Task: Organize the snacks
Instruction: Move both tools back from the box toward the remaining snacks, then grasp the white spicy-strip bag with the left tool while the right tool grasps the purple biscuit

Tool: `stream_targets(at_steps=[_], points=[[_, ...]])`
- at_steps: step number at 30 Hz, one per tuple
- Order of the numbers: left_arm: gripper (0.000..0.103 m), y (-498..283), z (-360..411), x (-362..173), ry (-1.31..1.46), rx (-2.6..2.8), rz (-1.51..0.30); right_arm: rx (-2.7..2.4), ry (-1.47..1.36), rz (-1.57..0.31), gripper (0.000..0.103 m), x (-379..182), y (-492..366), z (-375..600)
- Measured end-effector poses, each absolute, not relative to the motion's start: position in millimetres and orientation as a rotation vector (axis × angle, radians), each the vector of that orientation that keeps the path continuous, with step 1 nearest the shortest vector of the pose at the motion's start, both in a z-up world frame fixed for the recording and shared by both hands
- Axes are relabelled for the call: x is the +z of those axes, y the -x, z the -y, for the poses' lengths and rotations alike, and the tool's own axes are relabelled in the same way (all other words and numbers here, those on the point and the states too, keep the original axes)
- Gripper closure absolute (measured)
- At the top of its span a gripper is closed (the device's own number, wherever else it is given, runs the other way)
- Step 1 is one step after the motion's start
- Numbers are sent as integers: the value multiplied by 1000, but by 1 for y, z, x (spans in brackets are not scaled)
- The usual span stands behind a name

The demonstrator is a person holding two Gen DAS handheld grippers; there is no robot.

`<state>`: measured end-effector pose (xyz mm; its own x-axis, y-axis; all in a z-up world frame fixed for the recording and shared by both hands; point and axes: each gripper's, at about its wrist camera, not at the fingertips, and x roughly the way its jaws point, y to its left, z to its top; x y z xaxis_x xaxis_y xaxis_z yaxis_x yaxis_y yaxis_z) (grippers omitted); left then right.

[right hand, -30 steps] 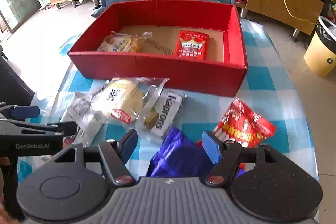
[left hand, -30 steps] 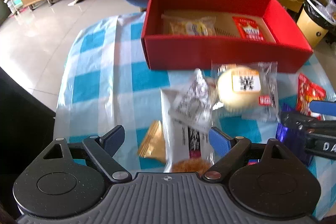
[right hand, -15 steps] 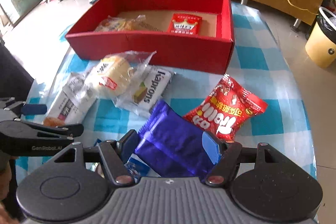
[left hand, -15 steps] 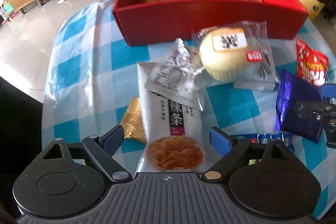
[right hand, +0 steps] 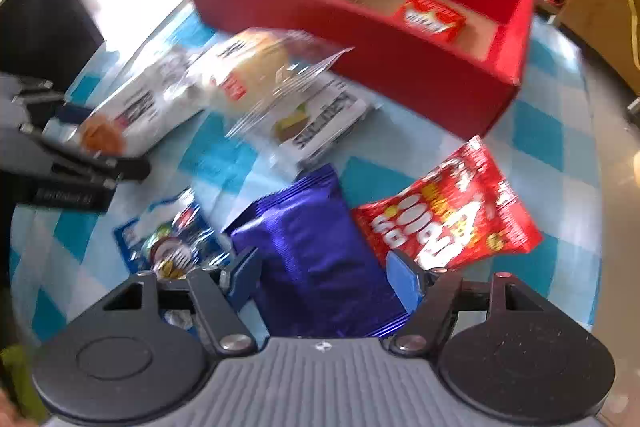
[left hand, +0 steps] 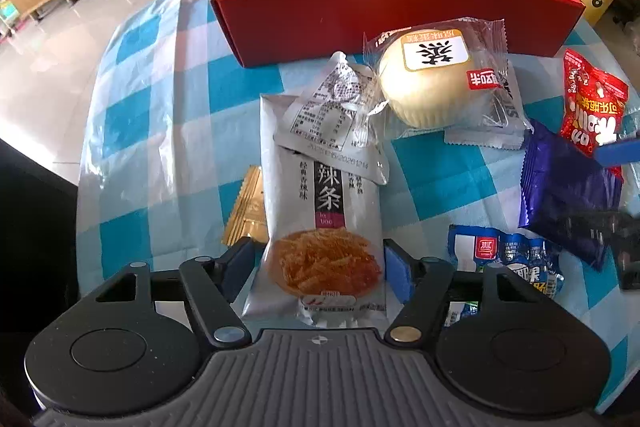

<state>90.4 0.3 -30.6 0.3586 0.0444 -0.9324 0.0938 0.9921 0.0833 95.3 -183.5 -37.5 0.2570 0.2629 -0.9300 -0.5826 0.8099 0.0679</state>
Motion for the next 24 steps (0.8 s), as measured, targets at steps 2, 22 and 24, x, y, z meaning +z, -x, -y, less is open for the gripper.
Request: stream_targets(at_steps=[2,22,24], points=[[30,-91,-3,-31,-111,-38,-1214,622,324,-1226,26,-42,-85,182],[8,-94,-5,-37,-155,-27,-1210,391,280,-1244,1,-68,-79,137],[8,-95,-5,-38,-157,-23,-1211,370,262,-1246,1,-69,-80,135]])
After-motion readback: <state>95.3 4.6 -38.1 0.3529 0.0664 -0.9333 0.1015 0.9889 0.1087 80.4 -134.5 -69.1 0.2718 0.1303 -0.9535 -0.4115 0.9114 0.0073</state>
